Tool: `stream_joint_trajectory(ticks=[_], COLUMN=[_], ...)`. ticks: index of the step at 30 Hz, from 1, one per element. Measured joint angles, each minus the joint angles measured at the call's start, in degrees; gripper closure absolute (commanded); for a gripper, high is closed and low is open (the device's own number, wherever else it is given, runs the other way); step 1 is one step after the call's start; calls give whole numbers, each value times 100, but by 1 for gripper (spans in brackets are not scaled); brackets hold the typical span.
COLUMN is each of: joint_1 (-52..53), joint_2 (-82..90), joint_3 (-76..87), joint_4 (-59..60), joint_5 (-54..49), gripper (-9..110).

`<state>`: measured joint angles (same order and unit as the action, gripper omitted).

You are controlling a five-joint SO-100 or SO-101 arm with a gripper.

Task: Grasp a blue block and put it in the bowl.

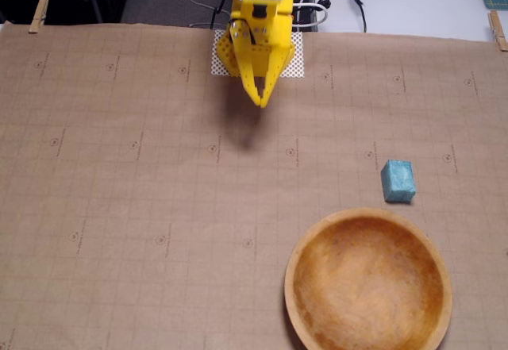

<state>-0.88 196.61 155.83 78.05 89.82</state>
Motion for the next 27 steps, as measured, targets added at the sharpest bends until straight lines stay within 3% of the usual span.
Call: stream_joint_trajectory(ticks=[8, 17, 27], joint_1=[0, 0, 633], joint_2=[0, 0, 0], joint_3=[-466, -290, 246], joint_4=[-44, -1529, -2329], joint_5=[0, 9, 9], gripper=[105, 104, 104])
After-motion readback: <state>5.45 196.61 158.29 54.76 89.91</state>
